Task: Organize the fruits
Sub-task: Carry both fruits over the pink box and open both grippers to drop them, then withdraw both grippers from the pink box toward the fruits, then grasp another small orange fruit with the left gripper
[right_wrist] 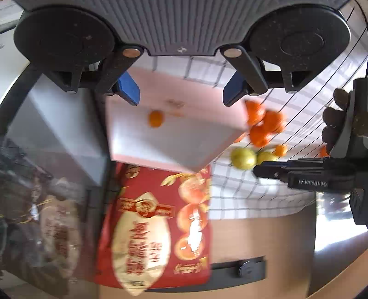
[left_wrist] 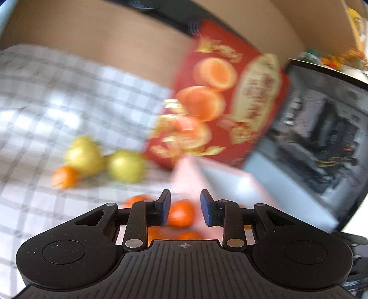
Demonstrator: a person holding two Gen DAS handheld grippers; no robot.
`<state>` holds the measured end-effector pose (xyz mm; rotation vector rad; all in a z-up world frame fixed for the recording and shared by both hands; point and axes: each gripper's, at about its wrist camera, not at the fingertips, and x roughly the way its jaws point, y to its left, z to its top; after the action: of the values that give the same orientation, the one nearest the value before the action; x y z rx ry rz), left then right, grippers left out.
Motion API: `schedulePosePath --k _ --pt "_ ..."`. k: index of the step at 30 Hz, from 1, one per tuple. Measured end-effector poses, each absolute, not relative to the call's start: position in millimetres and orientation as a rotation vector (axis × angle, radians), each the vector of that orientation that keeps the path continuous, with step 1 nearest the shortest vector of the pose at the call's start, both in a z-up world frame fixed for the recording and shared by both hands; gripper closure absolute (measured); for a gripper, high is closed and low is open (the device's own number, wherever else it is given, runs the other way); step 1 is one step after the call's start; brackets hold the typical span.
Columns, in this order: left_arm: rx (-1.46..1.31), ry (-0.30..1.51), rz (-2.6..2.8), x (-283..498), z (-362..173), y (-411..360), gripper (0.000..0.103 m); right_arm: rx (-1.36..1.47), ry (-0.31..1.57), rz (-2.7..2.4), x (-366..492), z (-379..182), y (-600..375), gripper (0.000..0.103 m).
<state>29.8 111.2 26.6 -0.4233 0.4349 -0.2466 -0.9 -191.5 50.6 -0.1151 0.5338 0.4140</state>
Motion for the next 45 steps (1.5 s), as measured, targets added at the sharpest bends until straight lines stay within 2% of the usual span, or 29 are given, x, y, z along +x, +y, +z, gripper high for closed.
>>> schedulePosePath --k 6,11,18,24,32,35,38,40,45 --pt "-0.66 0.468 -0.157 32 -2 161 0.071 -0.048 0.613 0.547 6 40 -141 0.023" --pt "-0.615 0.482 -0.195 31 0 155 0.071 -0.177 0.467 0.55 -13 22 -97 0.023" --pt "-0.477 0.479 -0.174 26 2 134 0.071 -0.126 0.534 0.575 -2 5 -90 0.023" --pt "-0.54 0.302 0.078 17 17 176 0.071 -0.045 0.555 0.573 4 1 -103 0.023" --pt "-0.327 0.561 0.104 103 9 174 0.071 -0.17 0.502 0.58 -9 1 -86 0.023" --pt "-0.222 0.581 0.118 109 0 165 0.065 -0.161 0.493 0.574 -10 2 -88 0.023" --pt "-0.183 0.585 0.127 109 -3 164 0.065 -0.151 0.51 0.578 -7 2 -88 0.023" --pt "-0.187 0.604 0.136 110 -5 165 0.064 -0.148 0.519 0.581 -6 1 -88 0.023" --pt "-0.243 0.631 0.092 114 -15 173 0.053 -0.145 0.519 0.573 -7 1 -88 0.022"
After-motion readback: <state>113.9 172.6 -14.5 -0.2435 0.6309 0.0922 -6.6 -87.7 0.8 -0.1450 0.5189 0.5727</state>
